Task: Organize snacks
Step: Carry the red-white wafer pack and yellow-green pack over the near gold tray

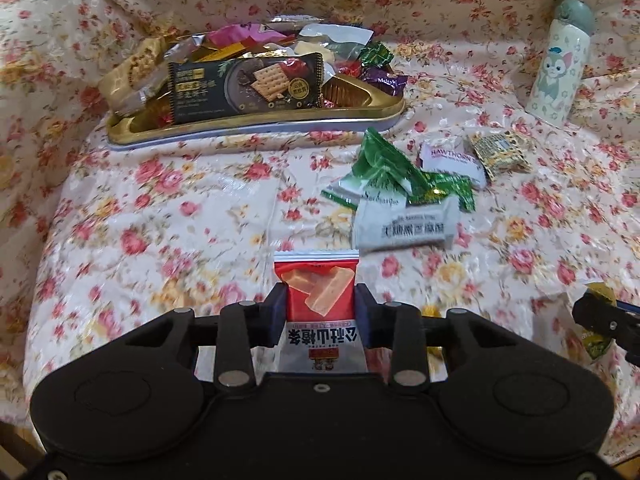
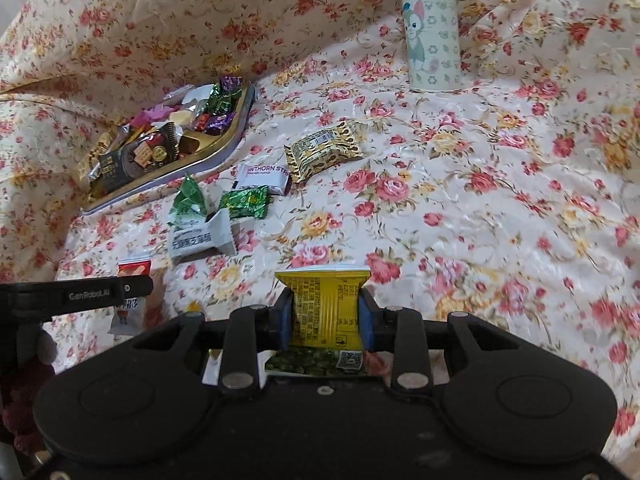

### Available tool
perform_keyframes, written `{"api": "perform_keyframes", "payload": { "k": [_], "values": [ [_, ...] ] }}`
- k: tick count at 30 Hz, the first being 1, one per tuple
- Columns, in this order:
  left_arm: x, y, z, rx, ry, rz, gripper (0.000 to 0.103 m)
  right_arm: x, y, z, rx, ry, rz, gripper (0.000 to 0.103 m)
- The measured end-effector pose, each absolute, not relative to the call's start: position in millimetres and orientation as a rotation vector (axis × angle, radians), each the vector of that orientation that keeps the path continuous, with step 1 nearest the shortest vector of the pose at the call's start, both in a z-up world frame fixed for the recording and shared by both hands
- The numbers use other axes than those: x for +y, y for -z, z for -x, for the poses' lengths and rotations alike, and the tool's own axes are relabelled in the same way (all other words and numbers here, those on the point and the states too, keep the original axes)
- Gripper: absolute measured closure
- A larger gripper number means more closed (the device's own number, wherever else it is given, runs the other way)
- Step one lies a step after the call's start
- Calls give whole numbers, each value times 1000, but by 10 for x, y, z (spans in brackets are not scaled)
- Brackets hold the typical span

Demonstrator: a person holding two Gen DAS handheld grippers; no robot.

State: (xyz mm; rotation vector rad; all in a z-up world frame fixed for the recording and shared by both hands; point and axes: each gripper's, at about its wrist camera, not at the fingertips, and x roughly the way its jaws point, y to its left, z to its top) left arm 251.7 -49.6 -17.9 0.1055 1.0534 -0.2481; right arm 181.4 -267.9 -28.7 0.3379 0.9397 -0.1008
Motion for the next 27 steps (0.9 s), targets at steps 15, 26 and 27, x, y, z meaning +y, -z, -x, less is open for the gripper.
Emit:
{"api": "perform_keyframes", "payload": {
  "k": [15,26,27],
  "values": [
    [-154,-202,-1474,1031,237,-76,59,-2291,-4,-978,884,33,-324,69],
    [-72,-114,-591,1051,244,-83,59,-1965,-58,-205,865,-47,-271,69],
    [-77,-95,-533,1052,241,-81,59,-1941,-47,-142,864,-52,-268,69]
  ]
}}
